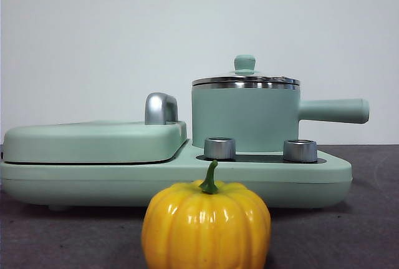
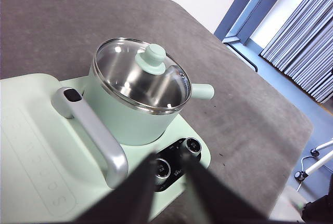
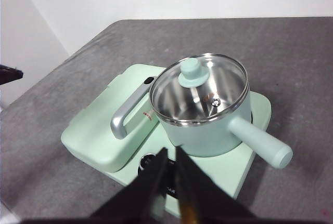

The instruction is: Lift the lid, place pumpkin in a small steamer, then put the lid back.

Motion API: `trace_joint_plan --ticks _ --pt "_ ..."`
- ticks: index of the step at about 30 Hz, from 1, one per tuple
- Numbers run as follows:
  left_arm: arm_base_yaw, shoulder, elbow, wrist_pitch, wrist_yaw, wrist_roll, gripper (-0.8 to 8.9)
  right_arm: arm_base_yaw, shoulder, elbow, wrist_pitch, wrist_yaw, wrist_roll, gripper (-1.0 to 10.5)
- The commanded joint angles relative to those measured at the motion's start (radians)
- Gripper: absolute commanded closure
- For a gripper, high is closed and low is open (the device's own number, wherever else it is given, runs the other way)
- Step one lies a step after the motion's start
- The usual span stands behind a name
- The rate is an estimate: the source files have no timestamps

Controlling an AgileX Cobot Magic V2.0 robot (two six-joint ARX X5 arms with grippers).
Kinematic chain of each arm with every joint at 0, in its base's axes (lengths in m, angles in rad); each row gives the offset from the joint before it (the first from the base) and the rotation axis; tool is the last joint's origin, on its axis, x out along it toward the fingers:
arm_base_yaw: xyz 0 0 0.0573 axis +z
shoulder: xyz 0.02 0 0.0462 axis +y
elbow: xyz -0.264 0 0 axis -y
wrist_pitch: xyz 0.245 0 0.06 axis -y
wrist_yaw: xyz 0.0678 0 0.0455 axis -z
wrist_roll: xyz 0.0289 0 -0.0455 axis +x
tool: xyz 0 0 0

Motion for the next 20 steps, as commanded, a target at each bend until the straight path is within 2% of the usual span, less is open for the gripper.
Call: trace_joint_plan --ticks 1,3,6,9,14,20 --pt "-0.004 0.009 0.017 0.013 0.005 0.002 4.44 0.004 0.006 0.013 0.002 -0.002 -0.008 7.4" --pt "-0.004 0.009 0.017 0.013 0.005 0.002 3.48 0.003 0.006 0.013 0.003 -0.003 -0.005 6.0" --pt "-0.005 0.01 0.017 0.013 0.005 -0.001 3.12 0.004 0.006 0.013 0.003 -0.003 -0.005 4.8" --pt "-0.013 0.017 0.018 0.029 0.005 -0.001 2.73 0.004 0.006 0.013 0.003 -0.003 -0.004 4.7" --pt "-0.045 0.072 0.063 0.03 0.005 0.0 2.77 0.004 0.006 0.013 0.003 -0.003 -0.001 4.7" --pt "-0.094 0.24 0.173 0.031 0.005 0.04 2.82 0.004 0.006 0.013 0.003 -0.003 -0.001 4.7"
